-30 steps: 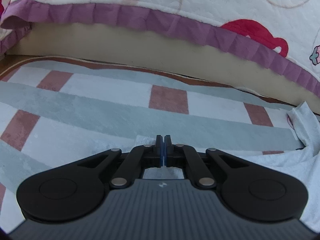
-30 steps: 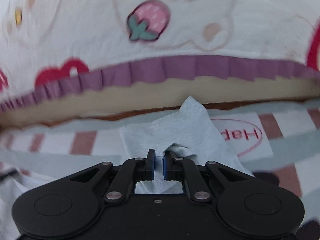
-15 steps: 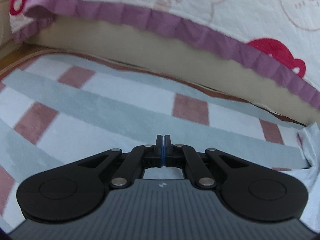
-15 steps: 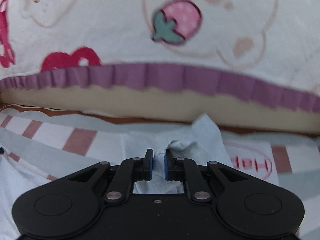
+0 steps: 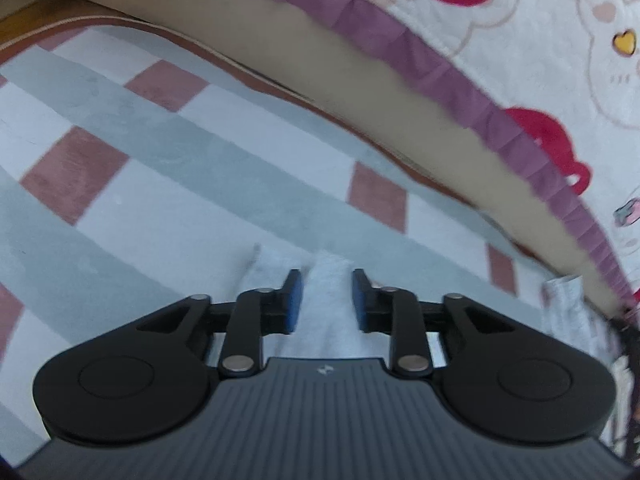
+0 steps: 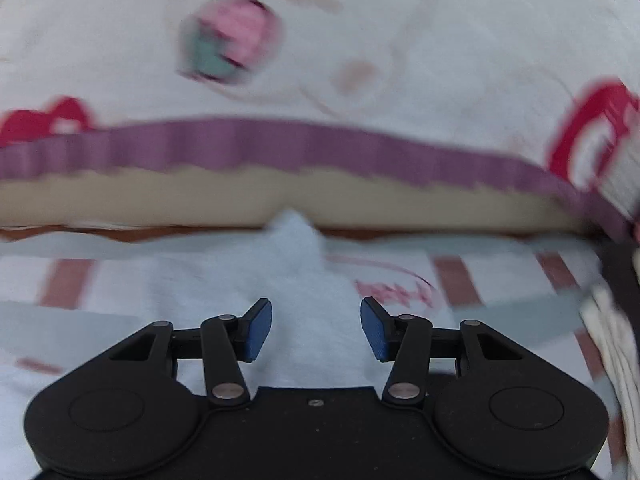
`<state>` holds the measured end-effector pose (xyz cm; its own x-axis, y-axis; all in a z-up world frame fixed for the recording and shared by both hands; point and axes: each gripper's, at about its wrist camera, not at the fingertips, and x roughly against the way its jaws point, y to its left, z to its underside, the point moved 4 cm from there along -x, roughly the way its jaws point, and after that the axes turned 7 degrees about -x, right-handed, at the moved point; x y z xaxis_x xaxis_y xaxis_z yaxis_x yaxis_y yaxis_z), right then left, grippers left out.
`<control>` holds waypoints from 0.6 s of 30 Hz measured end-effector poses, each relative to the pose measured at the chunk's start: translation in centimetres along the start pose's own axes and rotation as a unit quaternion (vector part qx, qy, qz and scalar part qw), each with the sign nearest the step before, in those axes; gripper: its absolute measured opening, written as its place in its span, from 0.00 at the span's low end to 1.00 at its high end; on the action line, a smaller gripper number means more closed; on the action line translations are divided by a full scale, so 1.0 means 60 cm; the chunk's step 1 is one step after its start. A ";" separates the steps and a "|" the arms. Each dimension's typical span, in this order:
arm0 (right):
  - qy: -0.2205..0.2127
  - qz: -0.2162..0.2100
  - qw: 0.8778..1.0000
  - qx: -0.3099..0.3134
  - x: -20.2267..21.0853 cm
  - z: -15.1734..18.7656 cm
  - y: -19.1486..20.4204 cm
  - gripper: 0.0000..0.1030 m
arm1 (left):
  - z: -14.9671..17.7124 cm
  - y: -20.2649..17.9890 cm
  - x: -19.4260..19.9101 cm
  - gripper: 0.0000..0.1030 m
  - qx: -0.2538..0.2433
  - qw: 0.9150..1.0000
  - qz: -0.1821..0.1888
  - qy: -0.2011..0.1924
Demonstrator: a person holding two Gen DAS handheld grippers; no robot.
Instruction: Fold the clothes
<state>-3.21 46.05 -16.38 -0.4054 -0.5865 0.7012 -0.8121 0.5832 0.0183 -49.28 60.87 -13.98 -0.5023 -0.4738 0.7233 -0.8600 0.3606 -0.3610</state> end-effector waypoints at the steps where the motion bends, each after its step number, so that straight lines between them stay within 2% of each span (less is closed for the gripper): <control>1: 0.005 -0.031 0.999 0.015 0.003 -0.001 0.022 0.52 | 0.002 0.001 -0.003 0.36 -0.004 1.000 -0.004 0.006; 4: 0.033 -0.115 0.992 0.045 0.001 -0.001 0.085 0.52 | 0.006 -0.002 -0.016 0.42 -0.010 1.000 0.001 0.017; 6: 0.059 -0.123 0.990 0.035 -0.022 0.003 0.110 0.53 | 0.005 -0.012 -0.030 0.49 -0.022 0.999 0.018 0.022; 7: 0.072 -0.125 0.989 0.030 -0.034 0.004 0.121 0.54 | 0.005 -0.017 -0.038 0.53 -0.030 0.999 0.014 0.020; 9: 0.093 -0.115 0.989 0.022 -0.067 0.006 0.131 0.57 | 0.004 -0.027 -0.053 0.55 -0.046 0.999 0.008 0.016; 11: 0.113 -0.085 0.990 0.024 -0.105 0.012 0.132 0.61 | -0.001 -0.034 -0.062 0.64 -0.058 0.998 0.007 -0.001; 13: 0.123 -0.055 0.990 0.031 -0.131 0.018 0.126 0.60 | -0.003 -0.037 -0.065 0.72 -0.054 0.998 0.014 -0.006; 14: 0.127 -0.040 0.990 0.035 -0.143 0.021 0.123 0.56 | -0.003 -0.038 -0.066 0.74 -0.051 0.998 0.019 -0.008; 15: 0.123 -0.048 0.991 0.036 -0.146 0.022 0.120 0.08 | -0.002 -0.039 -0.066 0.74 -0.052 0.998 0.022 -0.009; 16: 0.115 -0.066 0.991 0.033 -0.141 0.020 0.114 0.00 | 0.001 -0.042 -0.066 0.74 -0.066 0.998 0.020 -0.010; 18: 0.075 -0.070 0.995 0.004 -0.110 0.013 0.090 0.01 | 0.006 -0.050 -0.067 0.53 -0.089 0.996 0.014 -0.007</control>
<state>-5.25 52.64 -21.43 -0.2224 -0.5712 0.7901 -0.8596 0.4973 0.1175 -44.72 61.43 -16.01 -0.5277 -0.4718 0.7064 -0.8168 0.5102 -0.2694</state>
